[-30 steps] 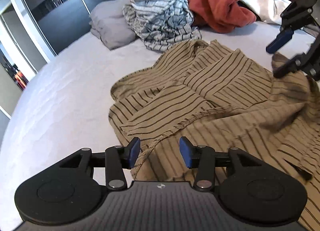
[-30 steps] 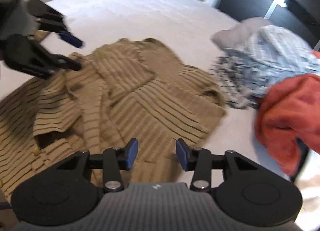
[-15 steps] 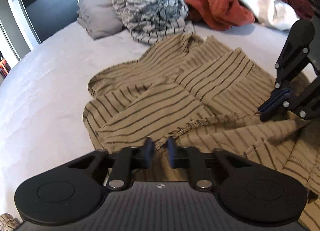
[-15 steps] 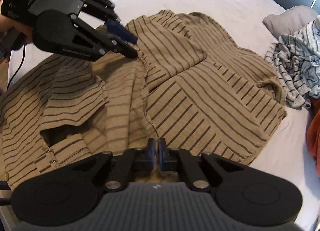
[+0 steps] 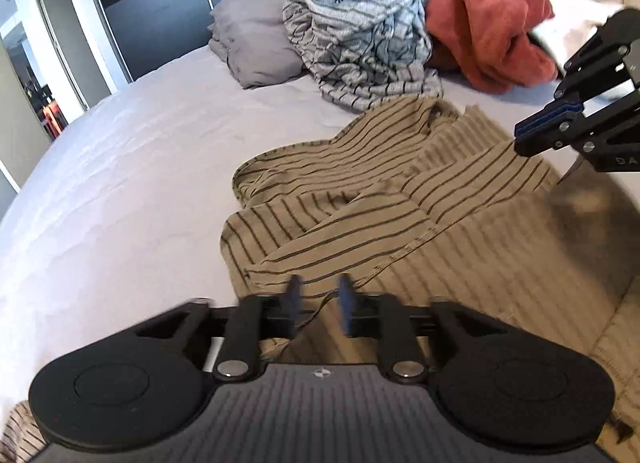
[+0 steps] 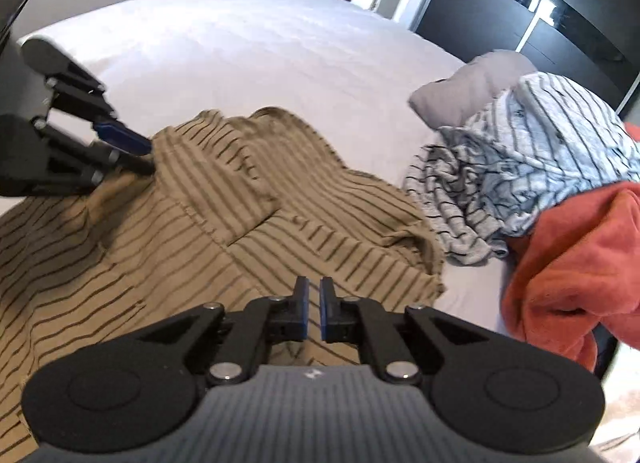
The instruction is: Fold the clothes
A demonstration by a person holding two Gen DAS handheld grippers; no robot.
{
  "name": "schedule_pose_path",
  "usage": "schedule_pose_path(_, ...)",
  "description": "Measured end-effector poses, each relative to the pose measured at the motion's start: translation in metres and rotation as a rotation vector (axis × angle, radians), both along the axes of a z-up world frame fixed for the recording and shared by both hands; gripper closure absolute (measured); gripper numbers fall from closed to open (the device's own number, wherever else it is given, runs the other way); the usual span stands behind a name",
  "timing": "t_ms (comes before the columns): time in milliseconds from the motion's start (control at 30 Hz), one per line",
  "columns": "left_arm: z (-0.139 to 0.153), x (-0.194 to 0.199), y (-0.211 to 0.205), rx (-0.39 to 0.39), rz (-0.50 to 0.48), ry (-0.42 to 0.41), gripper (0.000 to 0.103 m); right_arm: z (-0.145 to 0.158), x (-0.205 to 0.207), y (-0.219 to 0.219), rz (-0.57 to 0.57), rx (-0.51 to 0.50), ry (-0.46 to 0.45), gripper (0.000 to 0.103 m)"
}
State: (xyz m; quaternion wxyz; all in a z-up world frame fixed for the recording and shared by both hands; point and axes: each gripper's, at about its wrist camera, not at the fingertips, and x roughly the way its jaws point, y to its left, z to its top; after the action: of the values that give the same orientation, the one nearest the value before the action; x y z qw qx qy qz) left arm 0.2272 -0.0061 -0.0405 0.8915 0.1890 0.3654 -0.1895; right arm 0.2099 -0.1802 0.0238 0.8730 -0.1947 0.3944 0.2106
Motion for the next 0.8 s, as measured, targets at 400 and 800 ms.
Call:
schedule_pose_path(400,0.033,-0.053,-0.016,0.046,-0.122,-0.062,0.053,0.016,-0.056,-0.035,0.132,0.049,0.078,0.066)
schedule_pose_path(800,0.025,-0.105,-0.012,0.126,-0.165,0.039,0.054,-0.015,-0.132,-0.013,0.494,-0.053,0.161,0.064)
